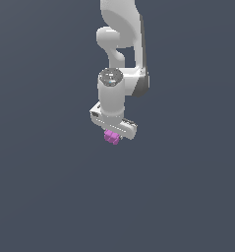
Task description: Pick up the object and move it to a goal position.
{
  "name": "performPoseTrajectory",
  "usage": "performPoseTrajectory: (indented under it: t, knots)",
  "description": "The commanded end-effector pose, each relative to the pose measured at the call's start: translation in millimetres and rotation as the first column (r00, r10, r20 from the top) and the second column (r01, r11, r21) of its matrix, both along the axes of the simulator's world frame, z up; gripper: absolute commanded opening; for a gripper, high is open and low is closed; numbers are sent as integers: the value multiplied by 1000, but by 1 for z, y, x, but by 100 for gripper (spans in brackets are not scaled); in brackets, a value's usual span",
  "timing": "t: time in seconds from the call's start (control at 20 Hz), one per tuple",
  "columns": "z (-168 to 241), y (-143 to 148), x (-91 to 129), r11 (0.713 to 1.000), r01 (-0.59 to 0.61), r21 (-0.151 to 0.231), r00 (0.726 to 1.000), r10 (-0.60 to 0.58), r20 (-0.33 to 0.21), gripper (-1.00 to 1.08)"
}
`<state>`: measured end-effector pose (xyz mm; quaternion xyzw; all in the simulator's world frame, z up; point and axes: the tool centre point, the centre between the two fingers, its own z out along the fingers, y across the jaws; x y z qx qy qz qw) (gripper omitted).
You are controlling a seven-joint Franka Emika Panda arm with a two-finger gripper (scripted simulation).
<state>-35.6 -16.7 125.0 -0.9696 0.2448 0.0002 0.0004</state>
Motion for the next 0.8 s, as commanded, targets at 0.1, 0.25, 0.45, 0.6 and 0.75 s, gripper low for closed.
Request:
performPoseTrajectory:
  t: [0.1,0.25,0.45,0.6,0.75]
  knots:
    - [31,21,-14,1000,0,0,1000,0,0,-100]
    - [47,32,-21,1000,0,-1,1000,0,0,-100]
    - [62,43,-27,1000,0,-2,1000,0,0,-100]
    - [69,48,-29,1000,0,-2,1000,0,0,-100]
    - [71,50,-30,1000,0,-2,1000,0,0,-100]
